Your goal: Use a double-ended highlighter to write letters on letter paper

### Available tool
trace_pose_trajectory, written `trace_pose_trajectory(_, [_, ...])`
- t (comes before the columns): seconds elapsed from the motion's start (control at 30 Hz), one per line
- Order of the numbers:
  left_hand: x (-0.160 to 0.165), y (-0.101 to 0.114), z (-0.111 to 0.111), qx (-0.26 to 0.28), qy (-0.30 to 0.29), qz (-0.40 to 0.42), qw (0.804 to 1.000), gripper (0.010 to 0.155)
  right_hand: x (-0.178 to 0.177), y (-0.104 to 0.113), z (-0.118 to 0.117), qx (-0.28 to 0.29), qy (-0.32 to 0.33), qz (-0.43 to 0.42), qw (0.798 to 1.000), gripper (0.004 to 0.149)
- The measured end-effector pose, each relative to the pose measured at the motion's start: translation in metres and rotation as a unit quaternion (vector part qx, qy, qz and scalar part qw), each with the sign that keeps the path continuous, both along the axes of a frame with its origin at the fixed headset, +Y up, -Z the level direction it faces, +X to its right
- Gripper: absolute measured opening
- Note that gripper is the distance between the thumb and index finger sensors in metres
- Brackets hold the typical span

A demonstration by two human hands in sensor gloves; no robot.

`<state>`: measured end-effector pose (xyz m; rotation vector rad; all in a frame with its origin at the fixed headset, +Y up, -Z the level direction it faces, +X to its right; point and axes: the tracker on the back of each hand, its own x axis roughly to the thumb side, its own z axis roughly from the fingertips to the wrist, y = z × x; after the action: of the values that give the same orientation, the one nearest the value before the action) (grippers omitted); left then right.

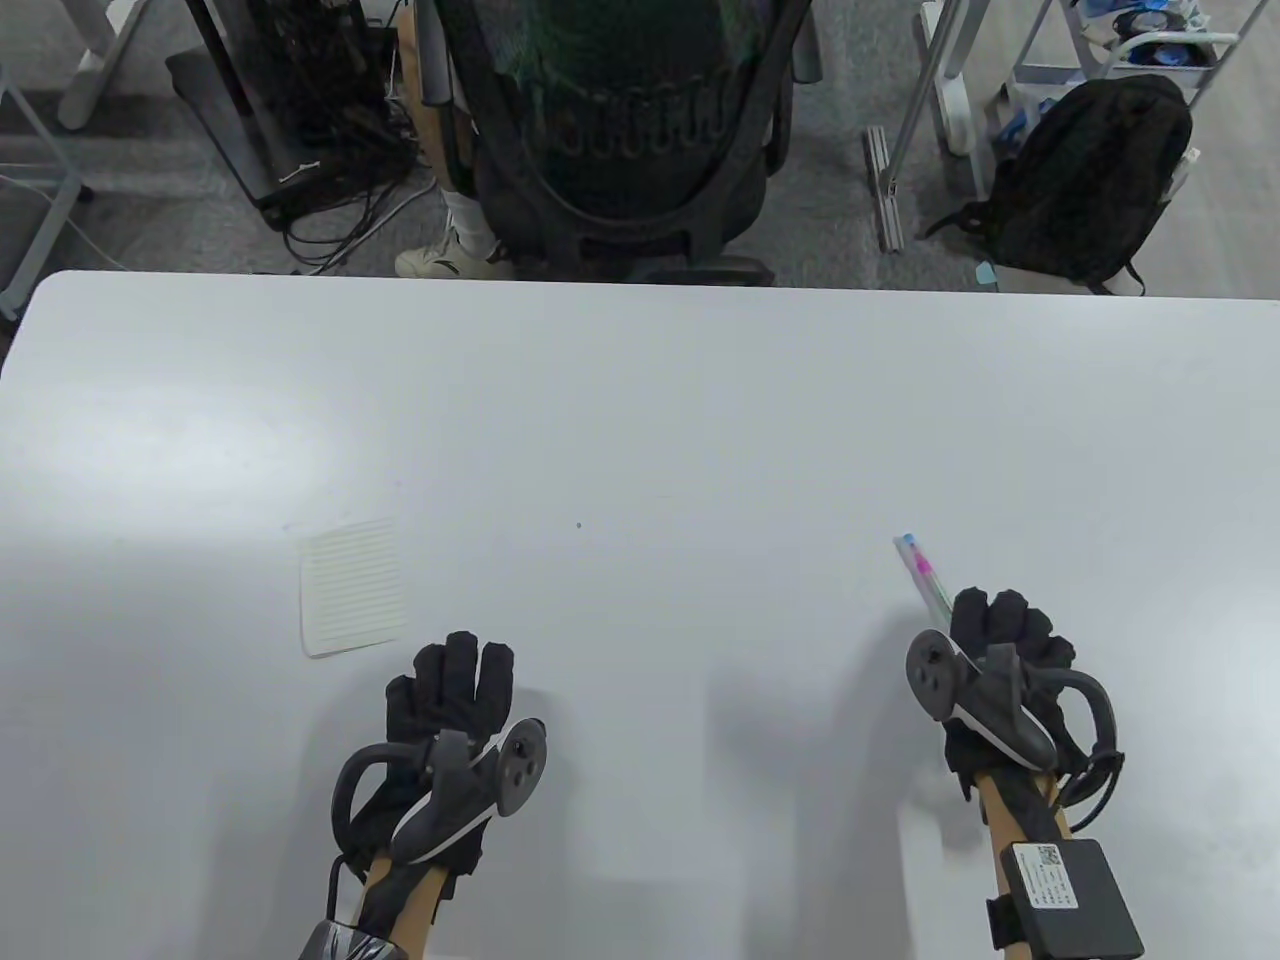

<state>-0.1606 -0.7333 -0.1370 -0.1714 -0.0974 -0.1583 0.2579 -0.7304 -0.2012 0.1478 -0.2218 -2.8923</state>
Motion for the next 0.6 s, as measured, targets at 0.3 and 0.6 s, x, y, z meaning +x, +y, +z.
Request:
trace_pose_trajectory(0.3, [-0.001, 0.001, -0.002, -0.003, 0.0, 0.0, 1.0, 0.078, 0.001, -0.009, -0.012, -0.009, -0.021, 0.014, 1.0, 0.059])
trace_pose_trajectory(0.6, [-0.002, 0.0, -0.002, -0.008, 0.004, 0.009, 1.0, 0.078, -0.006, -0.008, -0.017, 0.0, -0.013, 0.056, 0.998, 0.051])
